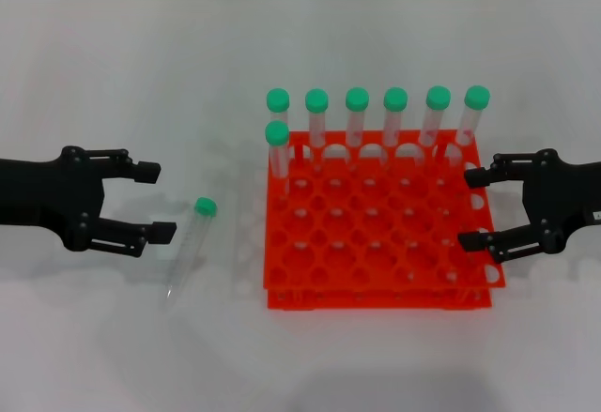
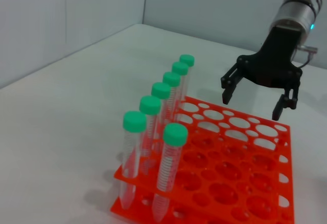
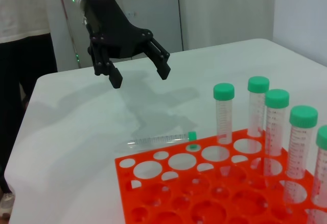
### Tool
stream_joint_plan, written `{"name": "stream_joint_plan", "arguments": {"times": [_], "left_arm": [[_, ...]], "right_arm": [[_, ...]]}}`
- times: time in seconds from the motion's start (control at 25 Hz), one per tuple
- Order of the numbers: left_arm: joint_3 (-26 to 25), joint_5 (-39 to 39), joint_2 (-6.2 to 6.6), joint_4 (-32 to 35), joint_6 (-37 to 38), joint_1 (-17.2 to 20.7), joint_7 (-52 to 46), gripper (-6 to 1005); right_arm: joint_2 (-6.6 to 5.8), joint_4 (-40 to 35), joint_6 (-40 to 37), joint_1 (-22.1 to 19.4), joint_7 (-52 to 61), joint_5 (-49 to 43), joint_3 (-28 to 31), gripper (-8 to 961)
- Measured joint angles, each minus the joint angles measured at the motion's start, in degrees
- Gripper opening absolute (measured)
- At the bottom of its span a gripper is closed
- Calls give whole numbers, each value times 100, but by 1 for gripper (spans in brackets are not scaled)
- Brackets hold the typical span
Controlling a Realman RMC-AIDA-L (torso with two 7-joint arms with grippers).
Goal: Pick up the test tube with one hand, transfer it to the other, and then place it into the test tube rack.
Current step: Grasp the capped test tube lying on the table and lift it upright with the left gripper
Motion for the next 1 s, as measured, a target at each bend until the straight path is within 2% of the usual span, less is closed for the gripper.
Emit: {"name": "stream_joint_plan", "arguments": {"times": [0.32, 0.48, 0.56, 0.8, 1.0], "left_arm": [[53, 377, -219, 681, 94, 40, -1000, 858], [264, 463, -270, 990, 205, 6, -1847, 857], [442, 493, -259, 1178, 262, -22, -2438, 855], [519, 625, -211, 1296, 539, -255, -3459, 853], [570, 721, -51, 1315, 621, -528, -4734, 850]], "right_arm": [[5, -38, 107, 2, -1, 0, 69, 856], [12, -59, 144, 22, -1, 0, 69, 855], [14, -60, 144, 44, -1, -3, 65, 855], [16, -66, 144, 91, -64, -10, 61, 855], [20, -73, 204, 129, -78, -9, 60, 856]]}}
